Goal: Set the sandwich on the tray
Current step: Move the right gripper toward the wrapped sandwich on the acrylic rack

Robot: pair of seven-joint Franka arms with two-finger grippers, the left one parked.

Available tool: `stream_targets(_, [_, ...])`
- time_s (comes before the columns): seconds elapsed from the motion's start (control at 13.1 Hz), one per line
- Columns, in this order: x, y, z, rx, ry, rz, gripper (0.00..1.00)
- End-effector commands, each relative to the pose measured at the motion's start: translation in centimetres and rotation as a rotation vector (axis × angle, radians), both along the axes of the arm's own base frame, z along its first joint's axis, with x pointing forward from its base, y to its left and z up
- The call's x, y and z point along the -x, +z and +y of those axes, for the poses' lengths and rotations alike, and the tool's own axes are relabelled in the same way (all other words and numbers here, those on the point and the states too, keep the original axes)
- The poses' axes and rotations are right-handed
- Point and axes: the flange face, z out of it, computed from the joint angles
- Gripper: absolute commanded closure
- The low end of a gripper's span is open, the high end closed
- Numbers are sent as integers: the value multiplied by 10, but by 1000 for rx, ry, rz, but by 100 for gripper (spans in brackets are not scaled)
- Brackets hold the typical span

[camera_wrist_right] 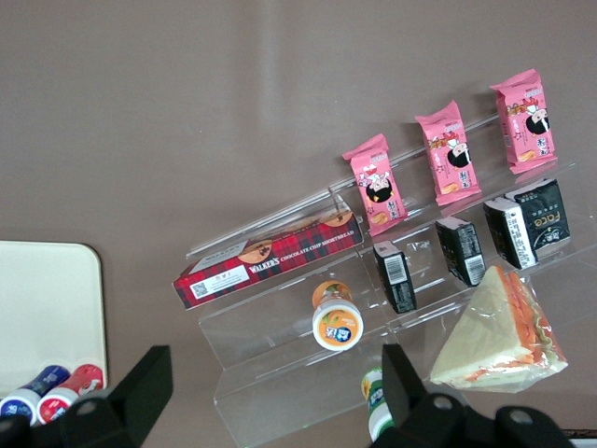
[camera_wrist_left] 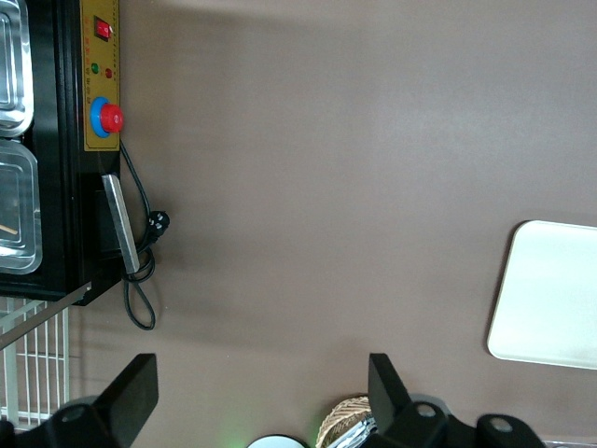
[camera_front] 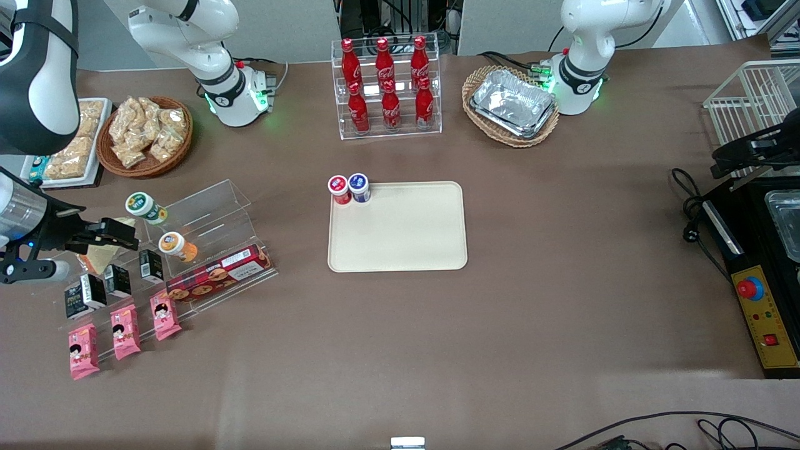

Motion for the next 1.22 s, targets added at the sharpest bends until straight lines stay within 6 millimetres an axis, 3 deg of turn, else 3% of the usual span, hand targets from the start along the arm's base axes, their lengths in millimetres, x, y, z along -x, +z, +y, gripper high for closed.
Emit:
stream_targets(0.0, [-2,4,-4,-2,-8,-13,0])
stream_targets(0.46, [0,1,0,2,-9,0,0])
stream_targets(0.84, [14,-6,-3,-5,-21,86,0])
stream_targets(1.15, [19,4,-17,-1,-211,72,0])
